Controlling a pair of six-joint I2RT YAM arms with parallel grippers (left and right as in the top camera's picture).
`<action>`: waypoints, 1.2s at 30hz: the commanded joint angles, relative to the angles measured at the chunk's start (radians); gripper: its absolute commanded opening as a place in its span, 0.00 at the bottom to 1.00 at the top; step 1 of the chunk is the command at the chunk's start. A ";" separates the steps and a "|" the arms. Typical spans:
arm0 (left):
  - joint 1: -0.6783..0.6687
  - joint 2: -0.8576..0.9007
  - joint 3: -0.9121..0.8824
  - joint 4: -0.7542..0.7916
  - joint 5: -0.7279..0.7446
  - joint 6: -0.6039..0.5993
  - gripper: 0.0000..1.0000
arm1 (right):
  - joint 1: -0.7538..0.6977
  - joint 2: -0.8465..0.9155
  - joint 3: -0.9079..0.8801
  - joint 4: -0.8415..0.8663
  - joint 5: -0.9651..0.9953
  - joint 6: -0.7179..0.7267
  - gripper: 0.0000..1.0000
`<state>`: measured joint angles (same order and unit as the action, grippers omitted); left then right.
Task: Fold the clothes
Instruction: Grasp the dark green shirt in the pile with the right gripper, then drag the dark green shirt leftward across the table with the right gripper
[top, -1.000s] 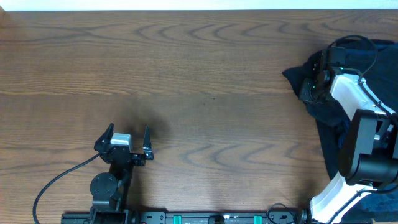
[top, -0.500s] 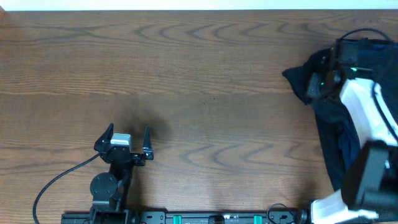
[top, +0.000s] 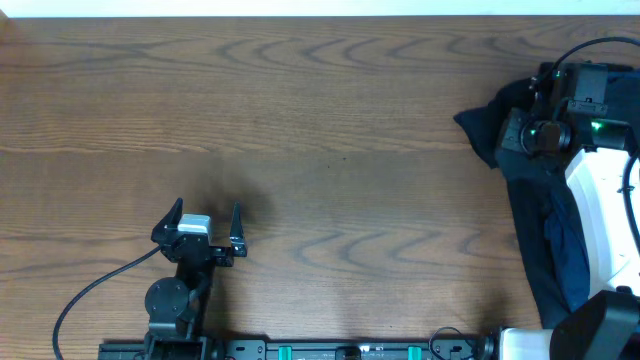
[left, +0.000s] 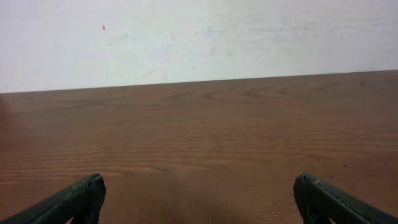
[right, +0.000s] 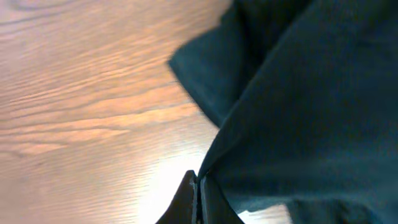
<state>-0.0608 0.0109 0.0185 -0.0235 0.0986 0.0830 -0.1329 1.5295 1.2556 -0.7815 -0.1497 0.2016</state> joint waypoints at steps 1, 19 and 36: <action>-0.003 -0.007 -0.014 -0.036 0.024 0.010 0.98 | 0.039 -0.009 0.021 0.011 -0.152 0.018 0.01; -0.003 -0.007 -0.014 -0.036 0.024 0.010 0.98 | 0.673 0.174 0.020 0.314 -0.217 0.158 0.01; -0.003 -0.007 -0.014 -0.036 0.024 0.010 0.98 | 1.040 0.455 0.021 0.697 -0.315 0.187 0.02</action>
<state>-0.0608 0.0109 0.0189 -0.0246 0.0990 0.0834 0.8970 1.9945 1.2625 -0.0948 -0.4412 0.3824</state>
